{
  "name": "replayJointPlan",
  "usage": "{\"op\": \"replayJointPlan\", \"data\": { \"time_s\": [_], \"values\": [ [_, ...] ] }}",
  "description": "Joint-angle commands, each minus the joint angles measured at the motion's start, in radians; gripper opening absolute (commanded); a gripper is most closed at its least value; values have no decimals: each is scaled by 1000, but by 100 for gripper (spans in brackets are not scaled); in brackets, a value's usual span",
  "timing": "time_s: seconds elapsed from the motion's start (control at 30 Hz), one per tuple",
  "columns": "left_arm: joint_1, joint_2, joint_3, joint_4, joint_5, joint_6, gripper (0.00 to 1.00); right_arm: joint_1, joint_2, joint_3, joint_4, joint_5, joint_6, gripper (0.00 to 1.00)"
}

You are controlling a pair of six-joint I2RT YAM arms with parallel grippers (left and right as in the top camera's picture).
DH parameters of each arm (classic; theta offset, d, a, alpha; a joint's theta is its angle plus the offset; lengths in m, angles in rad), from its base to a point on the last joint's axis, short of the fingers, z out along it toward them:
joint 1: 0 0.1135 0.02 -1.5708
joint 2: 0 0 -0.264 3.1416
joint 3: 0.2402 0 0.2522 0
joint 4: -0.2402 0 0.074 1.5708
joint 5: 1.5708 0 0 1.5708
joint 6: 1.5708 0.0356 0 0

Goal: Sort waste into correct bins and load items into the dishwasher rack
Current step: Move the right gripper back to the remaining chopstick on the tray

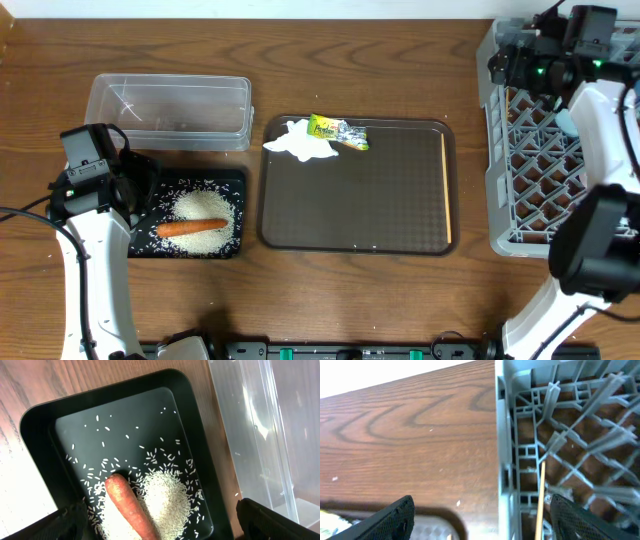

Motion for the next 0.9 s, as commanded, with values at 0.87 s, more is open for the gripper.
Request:
{"op": "replayJointPlan", "data": {
  "time_s": [0.87],
  "values": [
    [4, 1, 16, -6, -5, 13, 98, 500, -148, -138, -449, 465, 372, 99]
  ]
}}
